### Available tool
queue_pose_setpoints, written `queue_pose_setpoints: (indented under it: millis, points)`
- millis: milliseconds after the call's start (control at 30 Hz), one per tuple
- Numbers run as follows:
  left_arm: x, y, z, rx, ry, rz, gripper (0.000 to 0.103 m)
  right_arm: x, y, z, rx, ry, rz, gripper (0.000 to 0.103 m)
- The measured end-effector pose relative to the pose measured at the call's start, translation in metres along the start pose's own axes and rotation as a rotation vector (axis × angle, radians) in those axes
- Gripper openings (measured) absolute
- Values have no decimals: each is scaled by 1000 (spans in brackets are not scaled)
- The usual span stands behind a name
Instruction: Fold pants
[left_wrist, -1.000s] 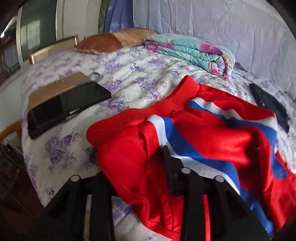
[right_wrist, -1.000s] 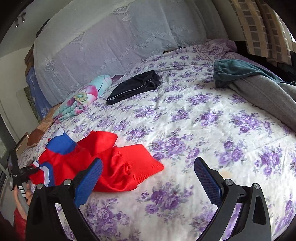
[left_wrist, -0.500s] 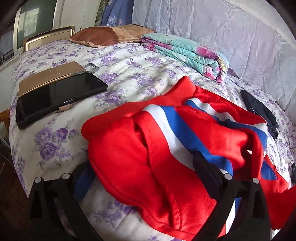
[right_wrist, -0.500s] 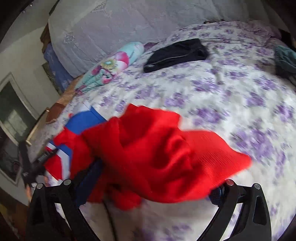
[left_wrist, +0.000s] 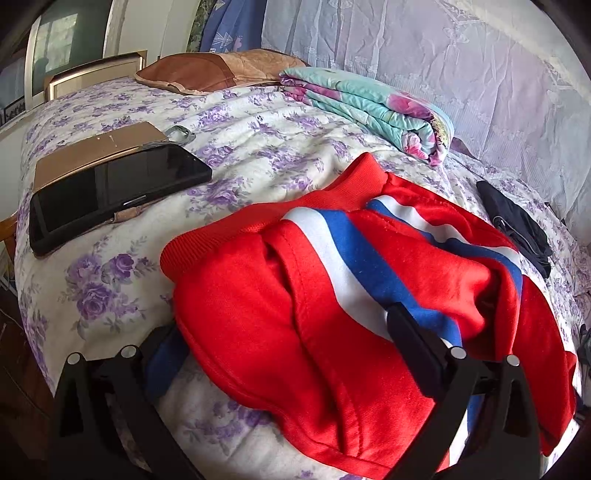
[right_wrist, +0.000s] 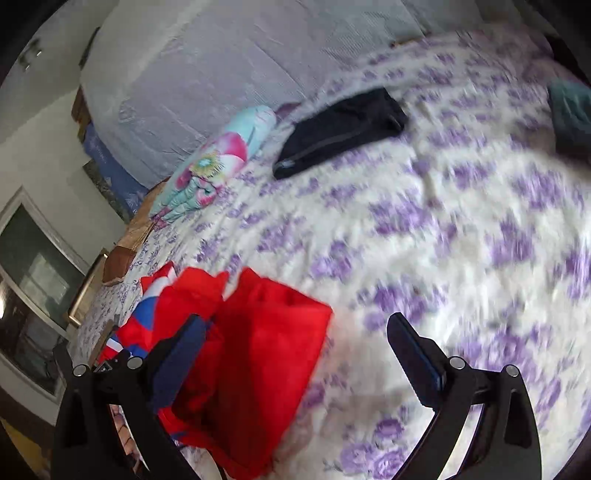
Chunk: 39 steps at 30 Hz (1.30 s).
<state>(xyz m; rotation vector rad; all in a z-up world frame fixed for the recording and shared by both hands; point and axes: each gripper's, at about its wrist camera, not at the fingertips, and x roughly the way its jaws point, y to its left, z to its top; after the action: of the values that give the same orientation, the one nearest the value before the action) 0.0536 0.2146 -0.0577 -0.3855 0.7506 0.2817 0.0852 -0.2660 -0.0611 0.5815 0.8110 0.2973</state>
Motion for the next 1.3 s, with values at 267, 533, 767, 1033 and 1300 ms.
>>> queue_pose_setpoints:
  millis: [267,533,767,1033,1300]
  points:
    - [1,-3,1,13,9,14,98,56,42,-8,-47,66,147,10]
    - [-17,-38,-2,57,23,-158,98,-96,61,34,-370,-386,-344,69]
    - [1,-60,-15,190,68,-50,98,-120,-10,-7,-251,-288,-290,88]
    - [3,-39,-9,133,94,-75,98,-51,-43,-63,17,2,15,29]
    - [9,-48,-11,167,92,0,99,-10,-35,-24,116,-91,161,8]
